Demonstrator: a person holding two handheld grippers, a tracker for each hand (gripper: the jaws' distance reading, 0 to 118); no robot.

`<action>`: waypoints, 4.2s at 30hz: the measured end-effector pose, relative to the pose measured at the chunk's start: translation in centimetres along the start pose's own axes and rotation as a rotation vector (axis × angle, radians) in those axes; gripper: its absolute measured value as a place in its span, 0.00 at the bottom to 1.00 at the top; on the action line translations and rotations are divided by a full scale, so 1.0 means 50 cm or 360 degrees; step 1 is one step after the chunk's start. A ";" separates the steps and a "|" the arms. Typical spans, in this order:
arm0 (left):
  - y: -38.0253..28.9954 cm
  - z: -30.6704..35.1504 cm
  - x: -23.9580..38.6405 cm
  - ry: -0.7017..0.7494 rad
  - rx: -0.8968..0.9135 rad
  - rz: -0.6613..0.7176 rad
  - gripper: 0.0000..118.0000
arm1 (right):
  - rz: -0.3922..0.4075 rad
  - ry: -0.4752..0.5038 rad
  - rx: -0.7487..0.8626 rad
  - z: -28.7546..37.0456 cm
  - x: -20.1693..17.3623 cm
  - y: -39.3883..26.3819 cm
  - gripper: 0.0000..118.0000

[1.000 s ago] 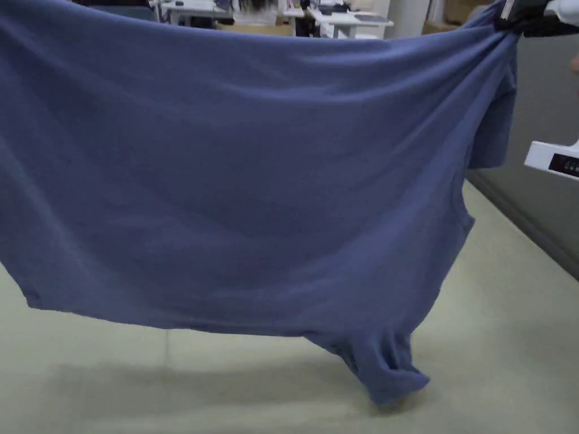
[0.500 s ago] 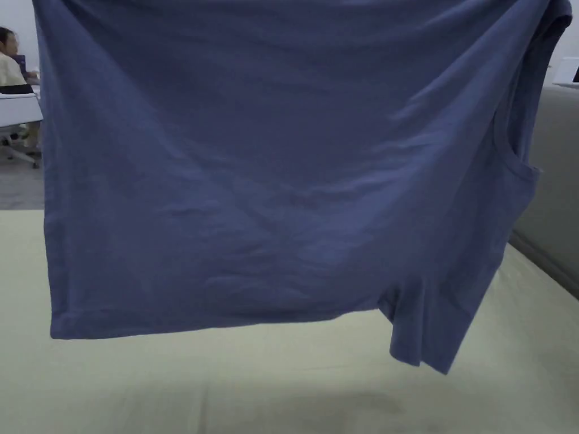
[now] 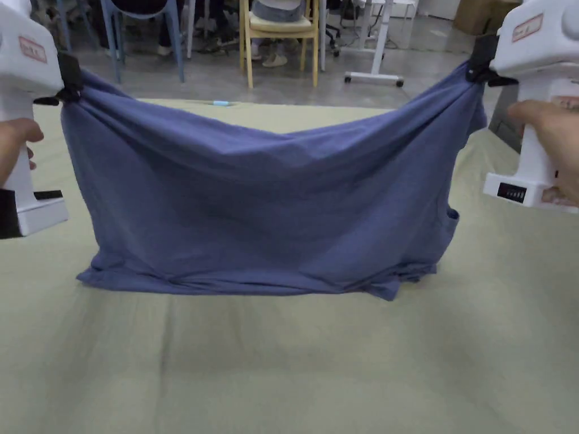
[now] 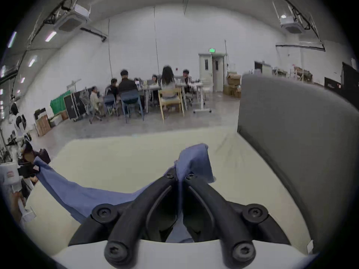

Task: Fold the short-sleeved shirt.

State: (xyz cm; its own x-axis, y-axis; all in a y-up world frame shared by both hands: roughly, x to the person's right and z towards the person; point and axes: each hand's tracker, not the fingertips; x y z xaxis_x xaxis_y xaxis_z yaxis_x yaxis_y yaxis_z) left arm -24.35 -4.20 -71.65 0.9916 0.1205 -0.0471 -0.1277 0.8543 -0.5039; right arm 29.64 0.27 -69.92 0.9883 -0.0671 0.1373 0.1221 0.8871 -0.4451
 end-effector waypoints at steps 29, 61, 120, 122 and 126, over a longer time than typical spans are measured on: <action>-0.521 0.345 -0.088 -0.0094 -0.0472 -0.0297 0.01 | -0.0019 0.0214 -0.0486 0.363 0.173 -0.600 0.05; -0.764 0.618 -0.135 0.0209 -0.0858 -0.0440 0.73 | -0.0092 0.0064 -0.0947 0.643 0.248 -0.800 0.99; -0.760 0.587 -0.072 0.0122 -0.0799 -0.0155 0.08 | -0.0354 0.0097 -0.0769 0.619 0.218 -0.832 0.09; -0.733 0.588 -0.068 0.0114 -0.0778 -0.0141 0.08 | -0.0335 0.0098 -0.0671 0.621 0.207 -0.792 0.09; -0.669 0.550 -0.066 0.0079 -0.0730 -0.0120 0.08 | -0.0295 0.0163 -0.0597 0.560 0.188 -0.700 0.09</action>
State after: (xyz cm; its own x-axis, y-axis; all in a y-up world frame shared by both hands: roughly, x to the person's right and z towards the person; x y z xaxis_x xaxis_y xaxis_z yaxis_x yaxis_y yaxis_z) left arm -23.92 -19.29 -30.91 0.9990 0.0328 -0.0313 -0.0441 0.5468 -0.8361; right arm 32.08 -18.65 -28.29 0.9482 -0.2714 0.1650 0.3046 0.6297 -0.7146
